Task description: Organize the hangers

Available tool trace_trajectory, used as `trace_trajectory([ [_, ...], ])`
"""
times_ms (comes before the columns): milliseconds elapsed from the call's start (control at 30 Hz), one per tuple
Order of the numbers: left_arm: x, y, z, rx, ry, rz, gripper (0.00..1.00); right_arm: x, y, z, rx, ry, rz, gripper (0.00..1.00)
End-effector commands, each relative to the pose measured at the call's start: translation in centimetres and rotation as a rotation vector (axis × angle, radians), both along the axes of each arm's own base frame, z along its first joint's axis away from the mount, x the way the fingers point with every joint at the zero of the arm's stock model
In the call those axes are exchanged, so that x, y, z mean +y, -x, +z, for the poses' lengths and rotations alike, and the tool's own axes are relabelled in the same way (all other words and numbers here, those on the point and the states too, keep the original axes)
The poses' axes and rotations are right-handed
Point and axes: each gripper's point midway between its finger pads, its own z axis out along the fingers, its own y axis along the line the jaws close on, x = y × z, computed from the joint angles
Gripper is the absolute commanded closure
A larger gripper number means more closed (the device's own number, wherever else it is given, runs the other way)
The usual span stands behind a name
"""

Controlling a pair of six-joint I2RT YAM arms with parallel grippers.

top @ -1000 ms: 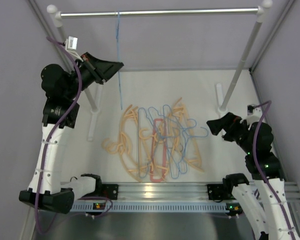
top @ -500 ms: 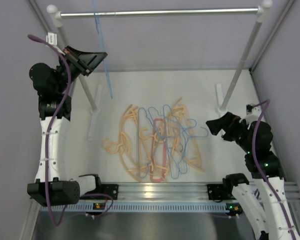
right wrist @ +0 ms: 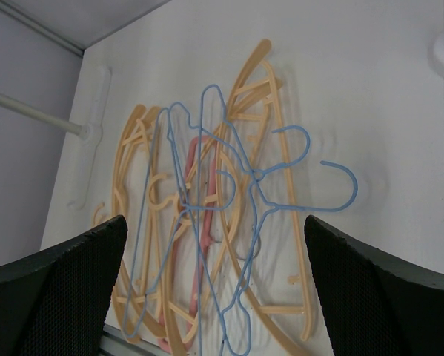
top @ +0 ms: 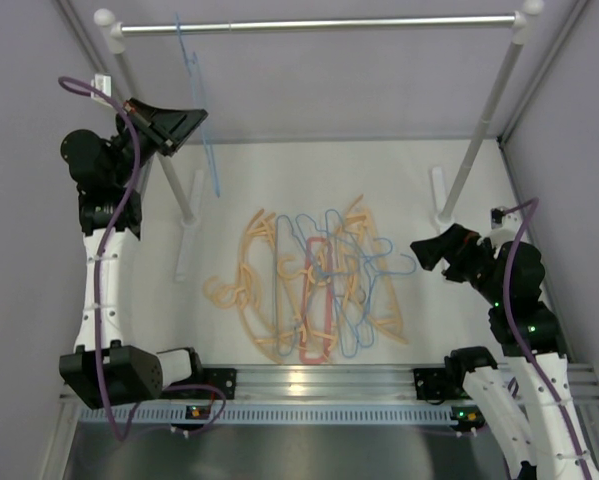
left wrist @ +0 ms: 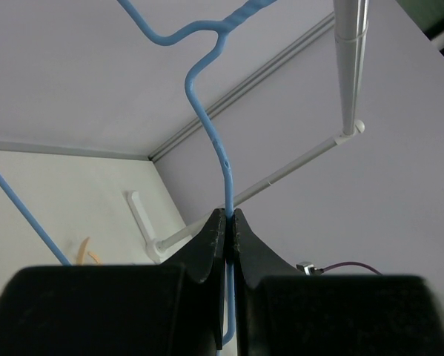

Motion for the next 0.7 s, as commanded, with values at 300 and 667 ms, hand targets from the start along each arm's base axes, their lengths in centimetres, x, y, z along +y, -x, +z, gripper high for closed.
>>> trace_trajectory([
  [300,0.8,1.9,0.4,-0.050,-0.067,0.062,1.00,0.0,0.0,1.8,-0.046,0.006,0.011,0.01],
  [667,1.6,3.4,0.5,-0.027,-0.146,0.166,0.46,0.1,0.2,1.7,-0.047,0.004,0.020,0.01],
])
